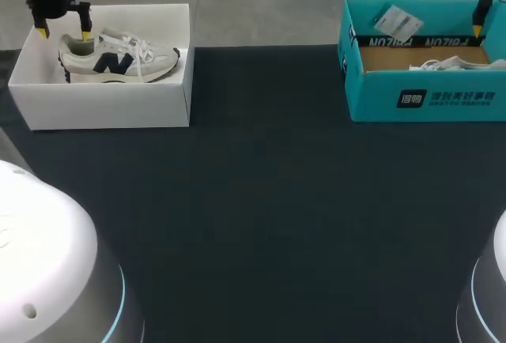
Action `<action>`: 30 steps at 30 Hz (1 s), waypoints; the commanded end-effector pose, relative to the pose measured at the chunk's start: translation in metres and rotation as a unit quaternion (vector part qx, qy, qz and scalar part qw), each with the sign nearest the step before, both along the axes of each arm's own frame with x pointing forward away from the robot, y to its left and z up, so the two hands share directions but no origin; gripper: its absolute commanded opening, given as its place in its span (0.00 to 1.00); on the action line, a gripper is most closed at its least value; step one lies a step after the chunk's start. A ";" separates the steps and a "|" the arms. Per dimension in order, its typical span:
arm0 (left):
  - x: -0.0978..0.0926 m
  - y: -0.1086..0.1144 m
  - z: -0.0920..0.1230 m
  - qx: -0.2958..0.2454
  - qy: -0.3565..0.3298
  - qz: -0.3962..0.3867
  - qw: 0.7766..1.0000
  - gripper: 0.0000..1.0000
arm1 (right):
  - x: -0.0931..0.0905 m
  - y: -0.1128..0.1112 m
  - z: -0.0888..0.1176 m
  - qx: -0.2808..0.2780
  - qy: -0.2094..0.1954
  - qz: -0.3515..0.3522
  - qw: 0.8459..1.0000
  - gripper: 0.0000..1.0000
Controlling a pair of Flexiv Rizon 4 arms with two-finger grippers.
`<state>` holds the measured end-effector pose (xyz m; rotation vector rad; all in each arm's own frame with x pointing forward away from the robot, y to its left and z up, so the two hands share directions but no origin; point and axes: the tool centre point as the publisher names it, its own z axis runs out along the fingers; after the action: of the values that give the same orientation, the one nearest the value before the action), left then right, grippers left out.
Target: Take the shoe out of the shoebox, open the shoe tongue, remove and reinsert the insole, then place the shoe into the shoebox
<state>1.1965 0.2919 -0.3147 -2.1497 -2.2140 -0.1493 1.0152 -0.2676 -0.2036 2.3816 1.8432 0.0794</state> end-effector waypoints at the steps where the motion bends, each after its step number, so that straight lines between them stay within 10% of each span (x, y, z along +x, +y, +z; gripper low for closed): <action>1: 0.005 0.005 -0.004 -0.008 0.010 0.003 1.000 0.91 | -0.001 0.000 0.000 0.000 -0.001 -0.001 1.000 1.00; 20: 0.016 0.015 -0.033 -0.019 0.033 0.005 0.999 0.50 | -0.001 0.000 0.000 0.000 -0.001 -0.001 1.000 1.00; 30: 0.021 0.025 -0.045 -0.016 0.042 0.001 0.999 0.48 | -0.001 0.000 0.000 0.000 -0.001 -0.001 1.000 1.00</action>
<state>1.2040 0.3111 -0.3538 -2.1450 -2.2064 -0.0810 1.0152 -0.2676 -0.2036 2.3817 1.8432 0.0794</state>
